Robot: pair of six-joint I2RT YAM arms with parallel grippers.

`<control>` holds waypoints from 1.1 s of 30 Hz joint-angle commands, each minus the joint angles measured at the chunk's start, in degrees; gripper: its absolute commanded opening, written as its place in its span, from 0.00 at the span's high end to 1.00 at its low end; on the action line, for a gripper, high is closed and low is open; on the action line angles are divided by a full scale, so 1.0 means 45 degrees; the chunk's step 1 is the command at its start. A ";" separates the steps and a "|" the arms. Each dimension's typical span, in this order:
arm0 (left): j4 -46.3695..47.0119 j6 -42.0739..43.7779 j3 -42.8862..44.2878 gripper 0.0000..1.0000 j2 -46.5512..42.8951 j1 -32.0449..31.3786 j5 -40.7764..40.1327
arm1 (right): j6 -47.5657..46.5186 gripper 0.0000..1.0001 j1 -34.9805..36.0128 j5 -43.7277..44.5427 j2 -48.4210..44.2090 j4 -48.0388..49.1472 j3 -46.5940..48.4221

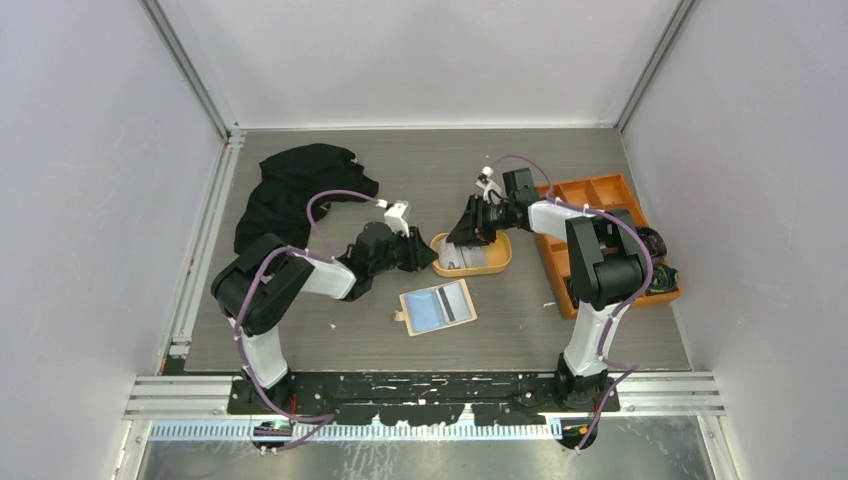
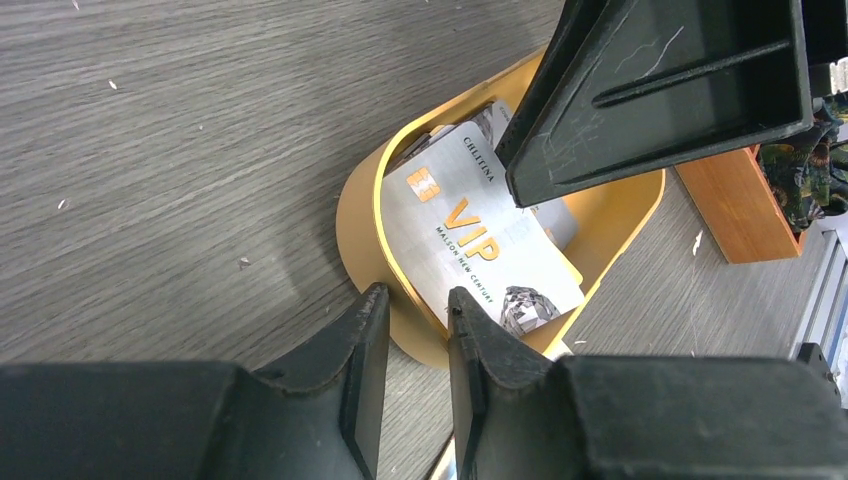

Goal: Put the credit cards into the card holder
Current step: Pick up the credit card from the storage box.

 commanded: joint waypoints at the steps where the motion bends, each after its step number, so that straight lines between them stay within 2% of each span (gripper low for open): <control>1: 0.0428 0.0303 0.0436 0.74 0.0145 -0.0167 0.0258 | -0.0904 0.62 0.0381 0.0100 0.0009 -0.0892 0.0484; 19: 0.0395 0.0335 0.0494 0.81 0.0184 -0.0176 0.0379 | -0.2438 0.58 0.0930 0.1643 0.0417 -0.2821 0.1201; 33: 0.0402 0.0351 0.0447 0.82 0.0123 -0.0175 0.0295 | -0.2018 0.59 0.0898 0.1015 0.0491 -0.2704 0.1200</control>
